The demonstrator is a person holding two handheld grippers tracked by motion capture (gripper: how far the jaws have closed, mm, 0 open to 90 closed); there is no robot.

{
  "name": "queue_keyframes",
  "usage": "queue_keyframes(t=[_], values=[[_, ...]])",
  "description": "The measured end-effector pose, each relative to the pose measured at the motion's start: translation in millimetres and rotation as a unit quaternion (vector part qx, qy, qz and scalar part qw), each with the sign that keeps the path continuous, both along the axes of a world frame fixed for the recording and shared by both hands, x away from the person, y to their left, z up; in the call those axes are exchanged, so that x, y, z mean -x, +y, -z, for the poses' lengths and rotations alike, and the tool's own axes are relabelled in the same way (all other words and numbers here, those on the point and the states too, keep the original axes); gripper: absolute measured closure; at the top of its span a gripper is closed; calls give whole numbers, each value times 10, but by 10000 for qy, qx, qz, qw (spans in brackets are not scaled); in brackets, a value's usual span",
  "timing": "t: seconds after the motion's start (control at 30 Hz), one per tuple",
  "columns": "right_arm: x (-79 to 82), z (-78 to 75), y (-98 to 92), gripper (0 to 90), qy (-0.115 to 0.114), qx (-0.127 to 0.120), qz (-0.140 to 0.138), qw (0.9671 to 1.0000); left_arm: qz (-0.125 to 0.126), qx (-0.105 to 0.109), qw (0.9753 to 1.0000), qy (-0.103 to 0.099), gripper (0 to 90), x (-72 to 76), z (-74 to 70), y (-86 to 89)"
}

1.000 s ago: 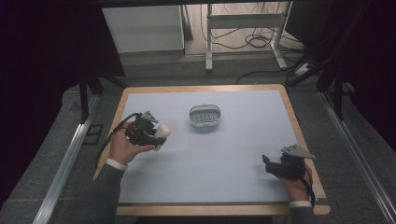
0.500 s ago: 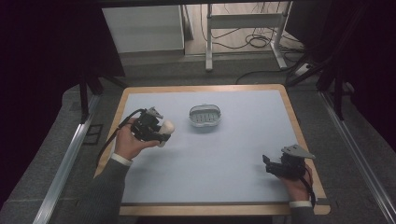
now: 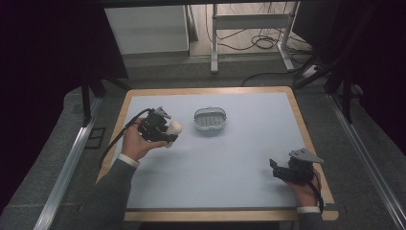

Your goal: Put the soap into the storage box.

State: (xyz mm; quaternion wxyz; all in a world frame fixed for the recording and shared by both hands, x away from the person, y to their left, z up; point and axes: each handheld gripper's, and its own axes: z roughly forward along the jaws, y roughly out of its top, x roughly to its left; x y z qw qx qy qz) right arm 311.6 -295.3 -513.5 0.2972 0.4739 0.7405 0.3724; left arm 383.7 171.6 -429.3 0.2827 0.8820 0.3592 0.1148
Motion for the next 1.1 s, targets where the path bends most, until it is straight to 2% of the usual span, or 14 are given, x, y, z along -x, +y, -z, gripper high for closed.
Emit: queue_keyframes(t=[0.5, 0.9, 1.1], values=[[0, 0, -2, 106, 2, 0, -1, 10000, 46, -2, 10000, -20, 500, -127, -16, -65], [4, -8, -9, 106, -1, -11, 14, 10000, 87, -39, 9999, -54, 500, -216, -82, -151], [5, -11, -10, 105, -7, -13, 16, 10000, 87, 11, 10000, -40, 500, -257, -85, -178]])
